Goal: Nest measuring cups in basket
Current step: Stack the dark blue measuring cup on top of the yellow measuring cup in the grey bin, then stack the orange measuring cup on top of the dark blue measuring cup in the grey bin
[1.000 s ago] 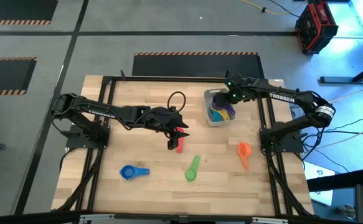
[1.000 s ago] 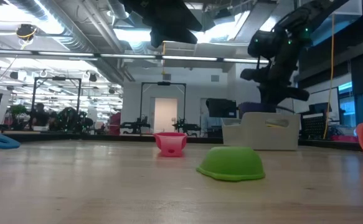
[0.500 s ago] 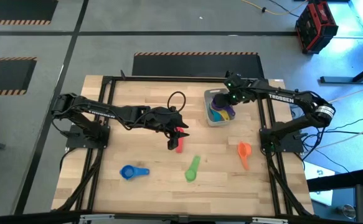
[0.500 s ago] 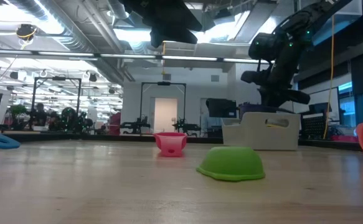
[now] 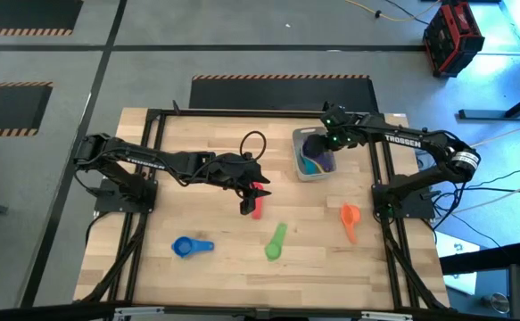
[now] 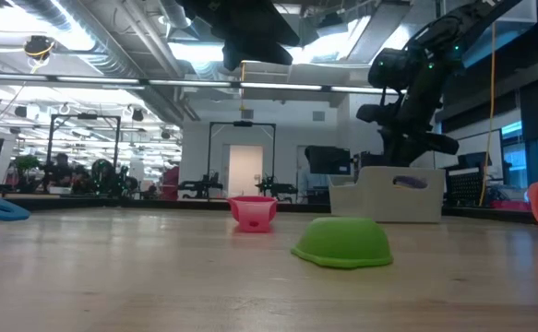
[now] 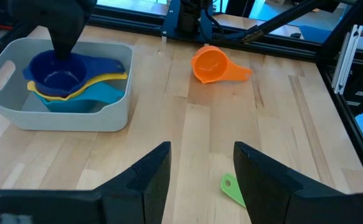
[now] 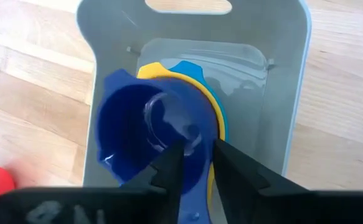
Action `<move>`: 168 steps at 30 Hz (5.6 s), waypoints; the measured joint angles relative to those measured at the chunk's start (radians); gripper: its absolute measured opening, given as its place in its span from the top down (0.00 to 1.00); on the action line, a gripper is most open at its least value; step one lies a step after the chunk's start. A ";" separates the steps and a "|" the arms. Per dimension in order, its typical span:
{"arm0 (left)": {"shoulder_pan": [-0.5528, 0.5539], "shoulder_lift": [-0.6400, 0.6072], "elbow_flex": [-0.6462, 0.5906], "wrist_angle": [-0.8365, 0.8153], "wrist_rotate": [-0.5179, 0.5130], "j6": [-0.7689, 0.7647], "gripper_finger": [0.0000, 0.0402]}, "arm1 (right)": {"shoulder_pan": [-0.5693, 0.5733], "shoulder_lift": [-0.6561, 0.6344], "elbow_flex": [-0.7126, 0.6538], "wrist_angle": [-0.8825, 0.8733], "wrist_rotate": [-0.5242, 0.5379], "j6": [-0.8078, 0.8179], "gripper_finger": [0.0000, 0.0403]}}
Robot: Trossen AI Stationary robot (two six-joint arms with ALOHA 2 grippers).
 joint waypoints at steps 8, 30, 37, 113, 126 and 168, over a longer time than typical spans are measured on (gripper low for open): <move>0.000 0.000 0.000 0.000 0.000 0.000 0.58 | 0.000 0.000 0.000 0.001 0.000 -0.007 0.71; 0.000 0.000 0.000 0.000 0.000 0.000 0.58 | 0.103 -0.304 0.000 -0.168 -0.224 -0.110 0.70; 0.000 0.000 0.000 0.000 0.000 0.000 0.58 | 0.288 -0.419 0.000 -0.206 -0.292 -0.107 0.70; 0.000 0.000 0.000 0.000 -0.020 0.000 0.58 | 0.809 0.226 0.336 -0.937 -0.172 -0.300 0.70; 0.000 0.000 0.000 0.000 -0.063 0.000 0.58 | 0.735 0.226 0.225 -0.884 -0.153 -0.284 0.70; 0.000 0.000 0.000 0.000 -0.063 0.000 0.58 | 0.737 0.366 0.220 -0.829 -0.088 -0.308 0.70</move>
